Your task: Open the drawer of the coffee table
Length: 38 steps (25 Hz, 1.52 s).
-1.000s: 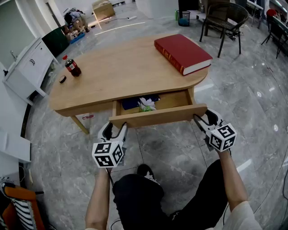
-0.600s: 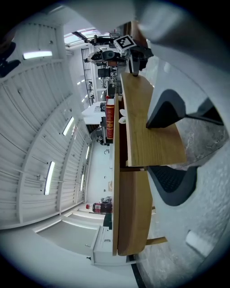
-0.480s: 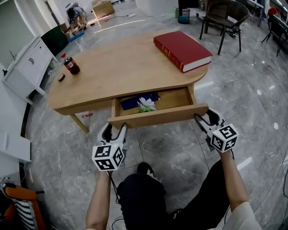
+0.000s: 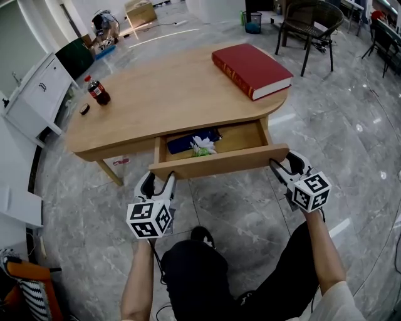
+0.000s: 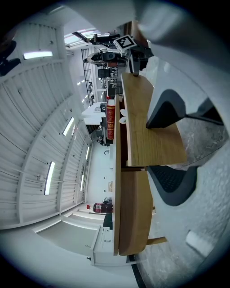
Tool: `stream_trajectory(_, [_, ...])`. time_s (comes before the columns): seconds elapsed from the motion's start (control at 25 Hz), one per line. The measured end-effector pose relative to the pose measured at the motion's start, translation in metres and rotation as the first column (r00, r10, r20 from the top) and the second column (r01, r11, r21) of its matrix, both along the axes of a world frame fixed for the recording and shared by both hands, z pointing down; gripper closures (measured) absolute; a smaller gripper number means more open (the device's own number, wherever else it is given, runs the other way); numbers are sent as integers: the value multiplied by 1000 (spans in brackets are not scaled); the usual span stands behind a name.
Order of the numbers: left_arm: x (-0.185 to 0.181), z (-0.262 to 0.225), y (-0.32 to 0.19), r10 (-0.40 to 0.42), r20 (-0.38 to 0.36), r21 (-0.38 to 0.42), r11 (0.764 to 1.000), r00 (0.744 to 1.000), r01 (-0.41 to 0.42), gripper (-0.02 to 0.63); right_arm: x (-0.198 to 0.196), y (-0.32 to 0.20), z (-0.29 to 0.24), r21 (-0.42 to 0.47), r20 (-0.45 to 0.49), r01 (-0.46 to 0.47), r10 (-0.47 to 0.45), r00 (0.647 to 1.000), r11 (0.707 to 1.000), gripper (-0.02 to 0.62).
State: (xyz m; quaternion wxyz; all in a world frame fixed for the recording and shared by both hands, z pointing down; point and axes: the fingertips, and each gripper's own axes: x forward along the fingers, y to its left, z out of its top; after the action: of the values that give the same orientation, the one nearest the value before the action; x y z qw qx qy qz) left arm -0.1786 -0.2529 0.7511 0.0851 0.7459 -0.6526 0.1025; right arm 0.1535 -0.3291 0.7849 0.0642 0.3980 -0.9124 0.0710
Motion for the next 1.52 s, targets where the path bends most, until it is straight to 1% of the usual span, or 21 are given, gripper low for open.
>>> stream_trajectory(0.32, [2, 0, 13, 1, -25, 6, 1000, 1000, -1, 339, 2, 11, 1, 3, -1, 13, -13, 1000, 1000, 354])
stream_trajectory(0.44, [3, 1, 16, -1, -27, 4, 1000, 1000, 1, 341, 3, 15, 1, 1, -2, 13, -13, 1000, 1000, 354])
stream_trajectory(0.64, [4, -2, 24, -9, -29, 14, 1000, 1000, 9, 341, 5, 22, -1, -17, 29, 18, -18, 999, 1000, 354])
stream_trajectory(1.08, [6, 2, 31, -5, -35, -2, 1000, 999, 5, 341, 6, 29, 0, -13, 21, 17, -17, 1000, 1000, 354])
stream_trajectory(1.52, [11, 5, 41, -3, -40, -4, 1000, 999, 3, 341, 12, 40, 2, -12, 37, 17, -17, 999, 1000, 354])
